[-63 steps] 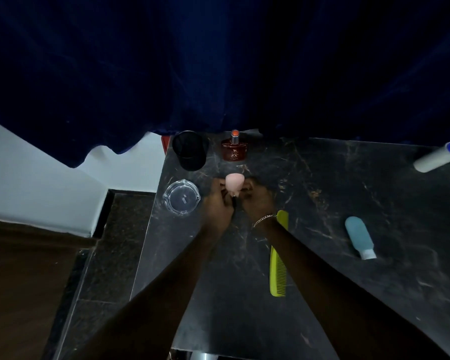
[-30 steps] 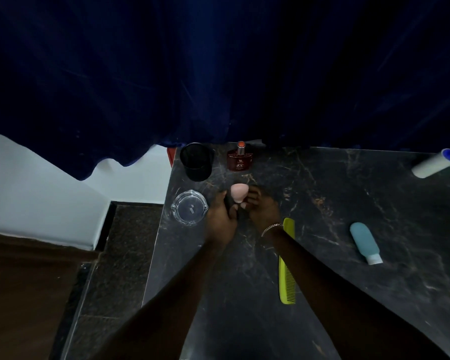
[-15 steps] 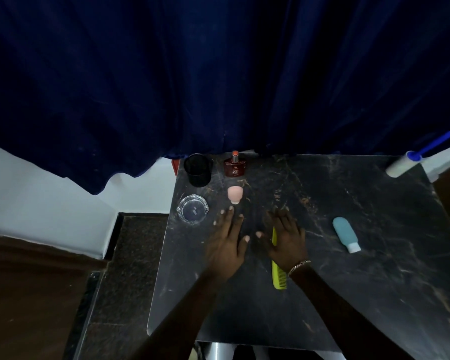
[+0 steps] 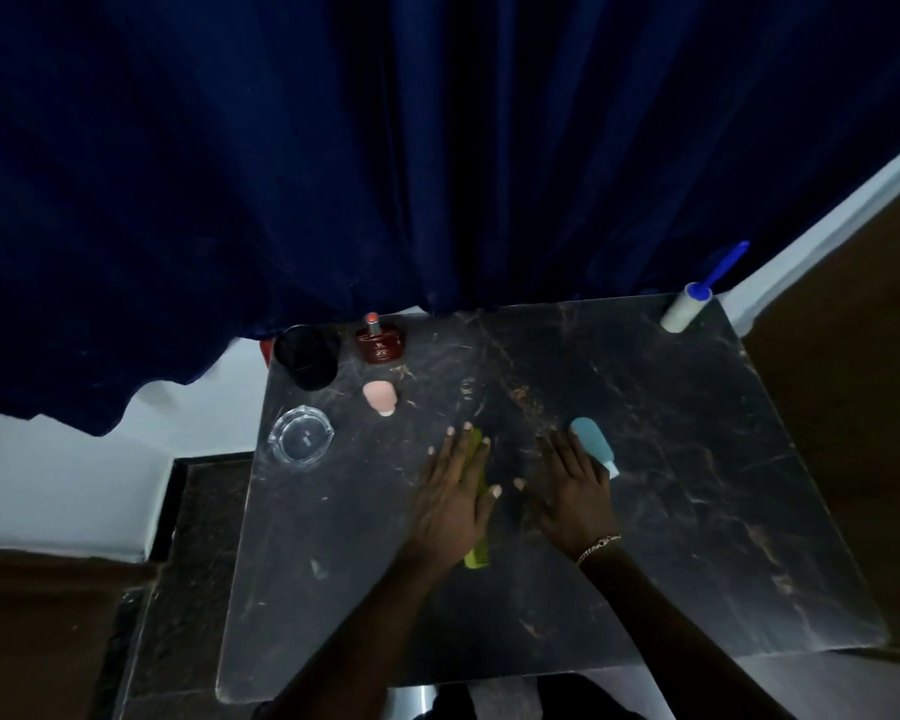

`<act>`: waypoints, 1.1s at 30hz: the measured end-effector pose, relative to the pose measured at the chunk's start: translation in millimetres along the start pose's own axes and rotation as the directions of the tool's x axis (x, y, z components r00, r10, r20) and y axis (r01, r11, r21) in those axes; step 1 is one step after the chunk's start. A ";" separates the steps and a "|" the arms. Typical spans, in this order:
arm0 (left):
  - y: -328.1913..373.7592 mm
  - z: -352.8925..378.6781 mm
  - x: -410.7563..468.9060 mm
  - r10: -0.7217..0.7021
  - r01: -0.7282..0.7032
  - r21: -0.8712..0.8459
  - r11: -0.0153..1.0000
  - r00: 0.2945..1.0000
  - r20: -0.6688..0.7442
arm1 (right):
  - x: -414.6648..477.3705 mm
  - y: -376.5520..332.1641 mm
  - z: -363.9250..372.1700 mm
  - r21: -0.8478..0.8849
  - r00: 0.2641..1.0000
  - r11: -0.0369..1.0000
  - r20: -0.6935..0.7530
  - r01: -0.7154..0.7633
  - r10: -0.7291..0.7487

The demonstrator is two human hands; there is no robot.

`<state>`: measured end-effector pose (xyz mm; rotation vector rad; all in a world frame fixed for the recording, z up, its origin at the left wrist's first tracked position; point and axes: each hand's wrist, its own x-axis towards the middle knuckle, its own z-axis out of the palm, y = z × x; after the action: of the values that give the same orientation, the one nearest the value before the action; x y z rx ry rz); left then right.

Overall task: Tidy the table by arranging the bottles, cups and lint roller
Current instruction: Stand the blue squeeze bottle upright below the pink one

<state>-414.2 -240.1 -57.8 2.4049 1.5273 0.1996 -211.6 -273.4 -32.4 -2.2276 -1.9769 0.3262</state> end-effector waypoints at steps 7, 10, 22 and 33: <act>81.5 15.6 42.1 -0.044 0.046 -0.093 0.995 0.999 0.023 | 20.4 63.1 -21.4 0.061 0.998 0.996 -0.002 -0.067 0.068; 113.6 19.9 60.9 -0.109 0.111 -0.177 0.978 0.994 0.024 | 33.4 87.4 -26.0 0.164 0.995 0.981 0.032 -0.099 0.095; 177.2 29.4 108.7 -0.433 0.455 -0.431 0.779 0.888 0.155 | 74.7 120.8 -36.7 0.302 0.943 0.914 0.273 -0.273 0.191; 188.0 45.2 110.3 -0.548 0.529 -0.631 0.567 0.814 0.191 | 75.4 124.7 -25.7 0.417 0.915 0.841 0.349 -0.344 0.201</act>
<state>-192.5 -223.1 -46.2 1.3091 1.7427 0.5362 -77.0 -213.1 -43.8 -2.2122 -1.4522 1.1061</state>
